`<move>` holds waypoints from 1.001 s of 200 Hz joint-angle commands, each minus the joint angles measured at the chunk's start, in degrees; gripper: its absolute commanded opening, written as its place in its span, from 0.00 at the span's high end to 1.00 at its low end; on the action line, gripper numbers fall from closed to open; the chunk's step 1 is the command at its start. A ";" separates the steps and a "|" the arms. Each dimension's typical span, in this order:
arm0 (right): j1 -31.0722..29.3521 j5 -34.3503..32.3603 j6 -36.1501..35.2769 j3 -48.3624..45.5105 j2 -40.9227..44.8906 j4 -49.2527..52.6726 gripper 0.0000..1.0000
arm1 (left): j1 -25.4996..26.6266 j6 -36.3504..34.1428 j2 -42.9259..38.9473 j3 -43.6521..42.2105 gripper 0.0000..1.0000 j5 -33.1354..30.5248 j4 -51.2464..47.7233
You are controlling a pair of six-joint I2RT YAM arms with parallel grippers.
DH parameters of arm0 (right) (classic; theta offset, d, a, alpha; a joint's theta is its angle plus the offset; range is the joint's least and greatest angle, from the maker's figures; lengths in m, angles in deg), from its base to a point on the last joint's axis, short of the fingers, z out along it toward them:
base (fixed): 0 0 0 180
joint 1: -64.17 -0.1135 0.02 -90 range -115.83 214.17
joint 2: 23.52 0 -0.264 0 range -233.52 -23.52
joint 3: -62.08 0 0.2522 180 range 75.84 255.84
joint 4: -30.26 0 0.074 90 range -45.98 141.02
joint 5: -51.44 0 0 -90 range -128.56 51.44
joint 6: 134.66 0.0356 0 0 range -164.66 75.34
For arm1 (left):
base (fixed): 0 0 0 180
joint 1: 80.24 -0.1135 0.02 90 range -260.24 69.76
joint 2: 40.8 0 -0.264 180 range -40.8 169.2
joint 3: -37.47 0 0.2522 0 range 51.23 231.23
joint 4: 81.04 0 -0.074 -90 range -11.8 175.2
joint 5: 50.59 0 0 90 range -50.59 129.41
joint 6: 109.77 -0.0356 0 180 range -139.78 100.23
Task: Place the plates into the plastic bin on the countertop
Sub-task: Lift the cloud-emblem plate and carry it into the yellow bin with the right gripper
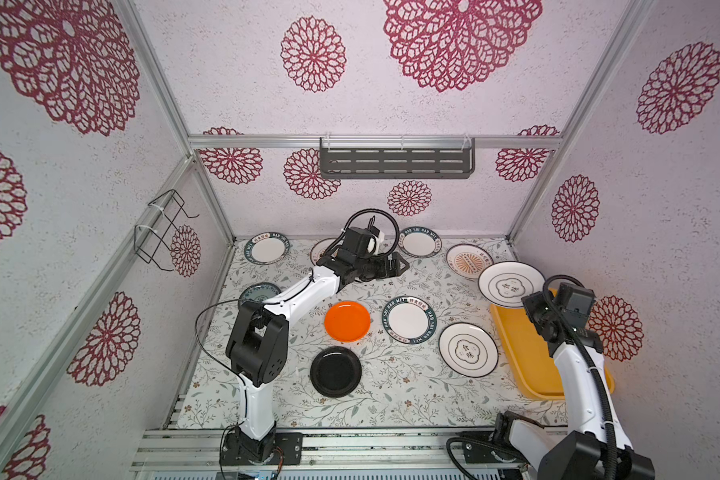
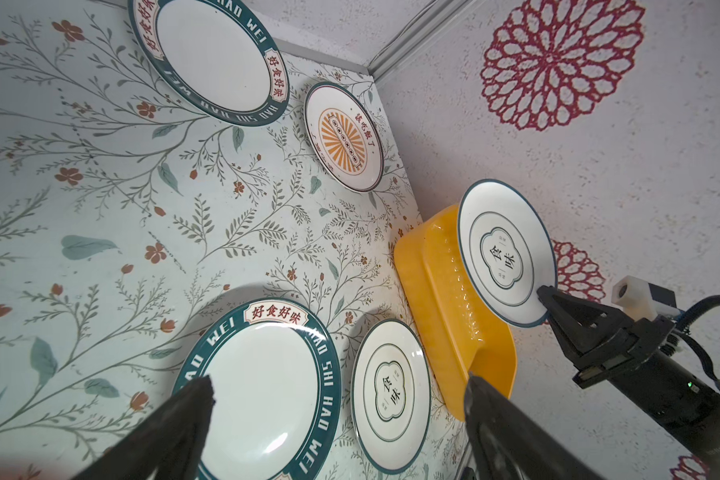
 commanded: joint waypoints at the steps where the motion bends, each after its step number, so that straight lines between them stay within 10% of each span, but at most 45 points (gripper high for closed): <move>1: 6.22 5.25 -4.18 -0.17 2.81 2.14 1.00 | -0.05 -1.02 0.72 0.46 0.03 -0.92 2.59; 87: 28.60 17.28 -11.53 -9.58 3.81 -1.39 1.00 | -0.22 -1.62 0.66 0.66 0.03 -1.50 2.50; 200: 28.11 19.12 -9.57 -13.12 -11.81 -18.13 1.00 | 0.29 1.82 -0.76 -3.16 0.03 -5.93 6.63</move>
